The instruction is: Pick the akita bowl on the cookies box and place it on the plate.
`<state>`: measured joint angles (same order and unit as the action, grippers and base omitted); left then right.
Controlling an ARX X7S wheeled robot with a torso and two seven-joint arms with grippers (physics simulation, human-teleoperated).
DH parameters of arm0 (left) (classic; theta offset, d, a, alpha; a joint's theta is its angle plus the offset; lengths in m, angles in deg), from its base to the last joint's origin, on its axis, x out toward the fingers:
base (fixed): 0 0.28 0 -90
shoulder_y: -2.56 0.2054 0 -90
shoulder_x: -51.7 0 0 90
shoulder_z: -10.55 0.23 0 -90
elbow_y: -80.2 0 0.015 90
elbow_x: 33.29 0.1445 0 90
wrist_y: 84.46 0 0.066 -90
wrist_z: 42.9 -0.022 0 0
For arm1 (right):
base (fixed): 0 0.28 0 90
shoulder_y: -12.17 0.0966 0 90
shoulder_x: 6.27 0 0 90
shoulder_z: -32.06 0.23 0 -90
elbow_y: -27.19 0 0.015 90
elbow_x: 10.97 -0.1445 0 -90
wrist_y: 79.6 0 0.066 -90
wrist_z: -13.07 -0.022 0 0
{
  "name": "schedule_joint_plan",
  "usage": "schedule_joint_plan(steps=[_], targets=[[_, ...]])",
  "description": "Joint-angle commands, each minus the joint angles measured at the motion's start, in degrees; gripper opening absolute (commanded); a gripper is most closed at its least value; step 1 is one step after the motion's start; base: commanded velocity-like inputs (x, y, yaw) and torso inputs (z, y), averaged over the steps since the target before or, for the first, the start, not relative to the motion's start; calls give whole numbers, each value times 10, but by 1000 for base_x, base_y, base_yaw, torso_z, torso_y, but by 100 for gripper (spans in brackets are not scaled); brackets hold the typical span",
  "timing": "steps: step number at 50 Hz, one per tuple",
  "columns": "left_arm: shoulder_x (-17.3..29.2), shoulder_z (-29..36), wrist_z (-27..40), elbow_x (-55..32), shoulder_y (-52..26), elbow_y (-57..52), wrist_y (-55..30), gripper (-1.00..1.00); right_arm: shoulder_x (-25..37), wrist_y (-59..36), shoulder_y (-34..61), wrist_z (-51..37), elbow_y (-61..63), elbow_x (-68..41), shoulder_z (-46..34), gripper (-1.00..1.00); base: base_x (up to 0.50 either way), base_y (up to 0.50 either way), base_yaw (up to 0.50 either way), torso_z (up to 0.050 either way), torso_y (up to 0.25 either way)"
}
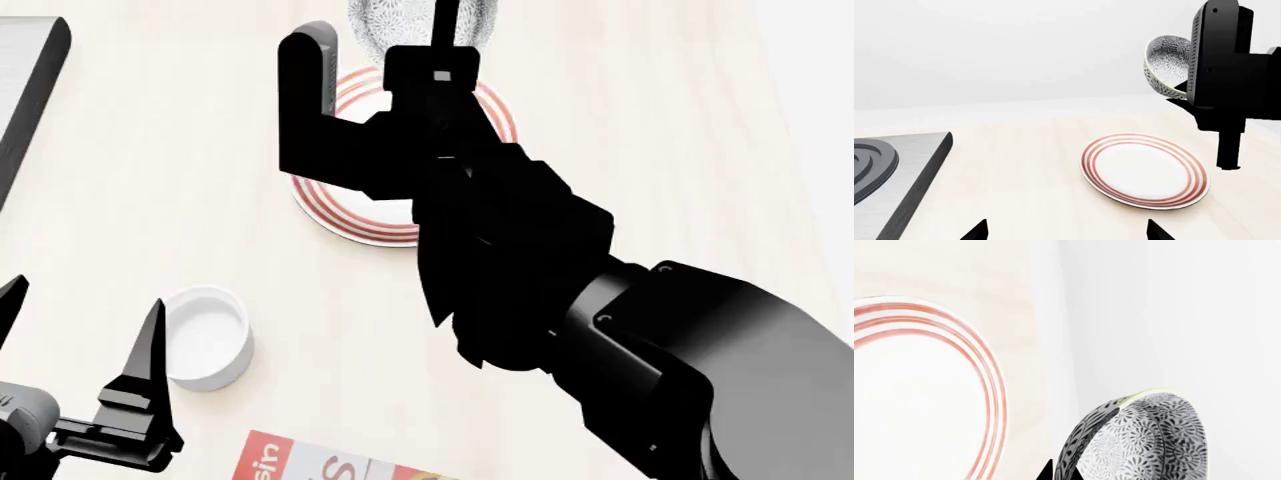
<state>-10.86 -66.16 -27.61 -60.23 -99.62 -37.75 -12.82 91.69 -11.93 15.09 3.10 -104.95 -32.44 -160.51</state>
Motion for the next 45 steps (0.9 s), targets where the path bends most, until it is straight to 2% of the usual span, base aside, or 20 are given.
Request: schedule_joint_plan(steps=[1, 10, 27, 38, 45], targets=[[1, 1, -2, 0, 1, 1, 5, 100, -45, 50, -33, -4, -89, 33, 0, -100, 0, 0, 0, 0, 0], [2, 2, -9, -3, 5, 3, 15, 100, -79, 104, -64, -4, -178, 57, 10, -100, 0, 0, 0, 0, 0], [6, 4, -18, -3, 11, 5, 27, 100, -79, 101, -104, 17, -176, 154, 103, -100, 0, 0, 0, 0, 1], [10, 1, -30, -12, 18, -2, 43, 100, -79, 103, -119, 24, -184, 178, 125, -100, 0, 0, 0, 0, 1], [10, 0, -35, -6, 23, -4, 62, 100, -79, 102, -121, 26, -181, 184, 127, -100, 0, 0, 0, 24, -157]])
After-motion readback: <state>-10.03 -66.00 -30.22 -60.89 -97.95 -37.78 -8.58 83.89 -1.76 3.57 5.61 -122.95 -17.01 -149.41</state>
